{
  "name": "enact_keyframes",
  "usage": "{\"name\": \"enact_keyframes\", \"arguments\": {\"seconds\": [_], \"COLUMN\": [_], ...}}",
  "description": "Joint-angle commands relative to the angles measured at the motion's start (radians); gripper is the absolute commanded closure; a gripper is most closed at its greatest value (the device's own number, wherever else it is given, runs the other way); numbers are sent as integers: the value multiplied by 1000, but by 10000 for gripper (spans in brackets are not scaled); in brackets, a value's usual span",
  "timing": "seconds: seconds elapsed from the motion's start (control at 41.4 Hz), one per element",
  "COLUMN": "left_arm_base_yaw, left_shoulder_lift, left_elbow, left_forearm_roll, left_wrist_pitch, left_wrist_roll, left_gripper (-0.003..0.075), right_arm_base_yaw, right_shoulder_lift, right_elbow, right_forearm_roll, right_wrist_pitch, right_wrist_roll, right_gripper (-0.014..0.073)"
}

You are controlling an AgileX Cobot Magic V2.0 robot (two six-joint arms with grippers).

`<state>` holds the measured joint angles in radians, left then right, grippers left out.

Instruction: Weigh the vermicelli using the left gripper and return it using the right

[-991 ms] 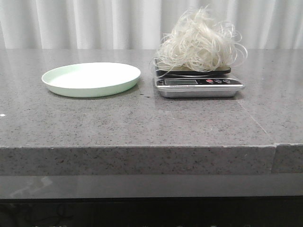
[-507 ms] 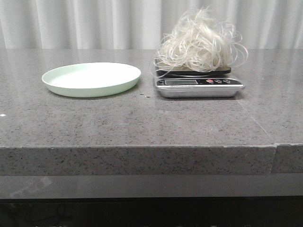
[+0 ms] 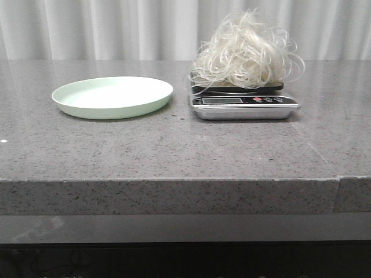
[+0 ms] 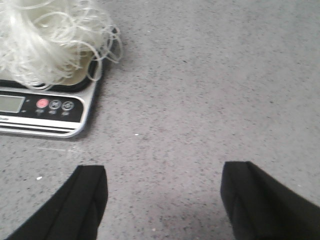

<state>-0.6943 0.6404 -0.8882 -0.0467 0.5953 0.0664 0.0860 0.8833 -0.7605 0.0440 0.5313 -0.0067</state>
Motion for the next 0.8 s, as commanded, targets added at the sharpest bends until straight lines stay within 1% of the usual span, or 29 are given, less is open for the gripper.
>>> {"name": "enact_keyframes", "arguments": {"seconds": [0.0, 0.121, 0.314, 0.604, 0.773], "left_arm_base_yaw": [-9, -9, -9, -9, -9], "left_shoulder_lift": [-45, -63, -63, -63, -63], "left_elbow": [10, 23, 23, 23, 23], "left_forearm_roll": [-5, -5, -5, -5, -5], "left_wrist_pitch": [-71, -71, -71, -71, -71], "left_wrist_roll": [-13, -13, -13, -13, -13], "left_gripper": [283, 283, 283, 283, 283], "right_arm_base_yaw": [38, 90, 158, 248, 265], "right_shoulder_lift": [-2, 21, 124, 367, 522], "right_elbow": [-40, -80, -189, -383, -506], "right_forearm_roll": [1, 1, 1, 2, 4], "right_wrist_pitch": [-84, -93, -84, -77, -62], "right_wrist_roll": [-21, -23, -23, -23, -23], "right_gripper": [16, 16, 16, 16, 16]}}
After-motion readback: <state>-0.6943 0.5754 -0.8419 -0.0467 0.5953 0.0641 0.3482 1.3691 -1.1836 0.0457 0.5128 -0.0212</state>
